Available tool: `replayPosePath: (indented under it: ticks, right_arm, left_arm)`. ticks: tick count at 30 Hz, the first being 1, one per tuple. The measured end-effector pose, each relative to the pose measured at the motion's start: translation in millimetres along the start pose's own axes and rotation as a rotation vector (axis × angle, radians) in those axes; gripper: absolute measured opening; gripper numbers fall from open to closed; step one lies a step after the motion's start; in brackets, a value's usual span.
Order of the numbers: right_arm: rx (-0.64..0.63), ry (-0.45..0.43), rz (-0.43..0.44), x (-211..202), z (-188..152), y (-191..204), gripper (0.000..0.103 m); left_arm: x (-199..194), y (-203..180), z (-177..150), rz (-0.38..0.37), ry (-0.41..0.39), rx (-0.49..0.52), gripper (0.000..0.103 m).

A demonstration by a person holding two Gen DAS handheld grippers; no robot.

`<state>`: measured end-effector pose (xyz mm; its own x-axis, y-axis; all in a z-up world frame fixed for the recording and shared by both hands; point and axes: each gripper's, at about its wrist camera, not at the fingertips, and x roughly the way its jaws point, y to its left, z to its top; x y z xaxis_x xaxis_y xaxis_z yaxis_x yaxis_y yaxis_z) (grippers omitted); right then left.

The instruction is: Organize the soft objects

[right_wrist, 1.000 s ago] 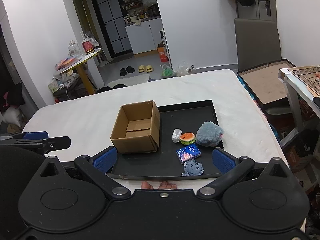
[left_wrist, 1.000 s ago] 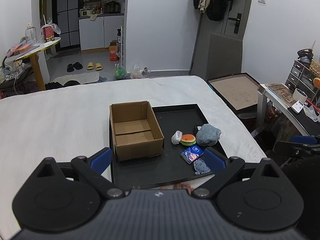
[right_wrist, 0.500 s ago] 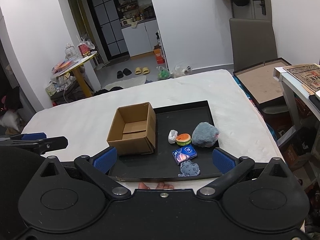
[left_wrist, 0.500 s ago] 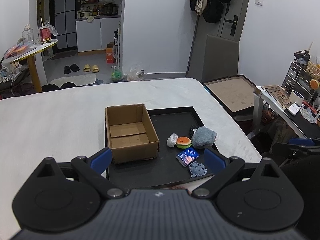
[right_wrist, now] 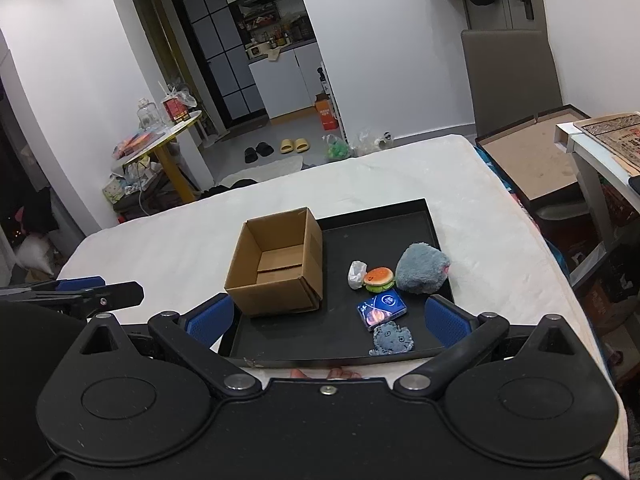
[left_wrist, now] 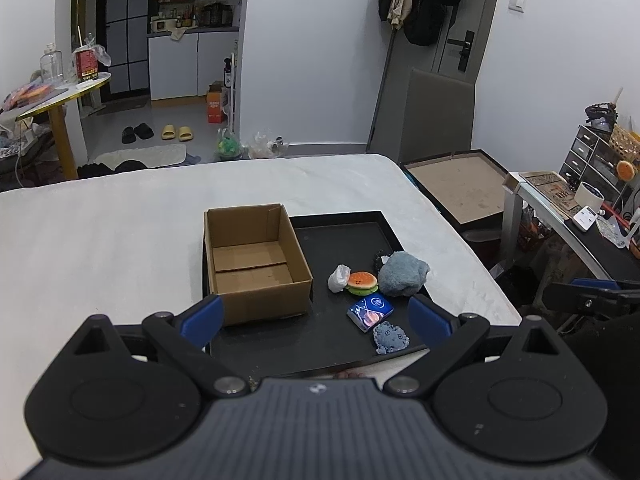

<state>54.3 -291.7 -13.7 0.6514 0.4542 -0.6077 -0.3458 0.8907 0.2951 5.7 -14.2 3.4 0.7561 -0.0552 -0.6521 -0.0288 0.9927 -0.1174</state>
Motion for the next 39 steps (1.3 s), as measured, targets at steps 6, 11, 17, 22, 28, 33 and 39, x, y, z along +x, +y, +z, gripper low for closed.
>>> replayPosePath:
  ticks: [6, 11, 17, 22, 28, 33, 39]
  right_arm:
    - [0.006, -0.001, -0.005, 1.5, -2.0, -5.2, 0.103]
    - [0.005, 0.002, 0.005, 6.5, -2.8, -7.7, 0.103]
    - [0.019, -0.027, 0.011, 13.9, 0.4, -18.4, 0.103]
    - [0.035, -0.041, 0.004, 21.6, 3.7, -30.2, 0.103]
    - [0.023, -0.017, -0.001, 37.5, 1.7, -37.4, 0.103]
    - [0.02, 0.008, 0.001, 52.5, 1.0, -46.1, 0.103]
    - [0.029, 0.038, 0.008, 70.4, -0.6, -57.6, 0.103]
  left_arm:
    - [7.9, -1.6, 0.6, -0.007, 0.011, 0.009, 0.098]
    - [15.1, 2.1, 1.2, -0.008, 0.017, 0.0, 0.098]
    - [26.1, 7.0, 3.7, -0.007, 0.018, -0.008, 0.098]
    - [36.6, 14.6, 7.7, 0.001, 0.019, -0.026, 0.098]
    - [53.6, 20.8, 9.5, 0.013, 0.044, -0.039, 0.098]
    - [69.5, 26.4, 7.4, 0.019, 0.054, -0.058, 0.098]
    - [91.8, 32.8, 4.8, 0.046, 0.075, -0.082, 0.098]
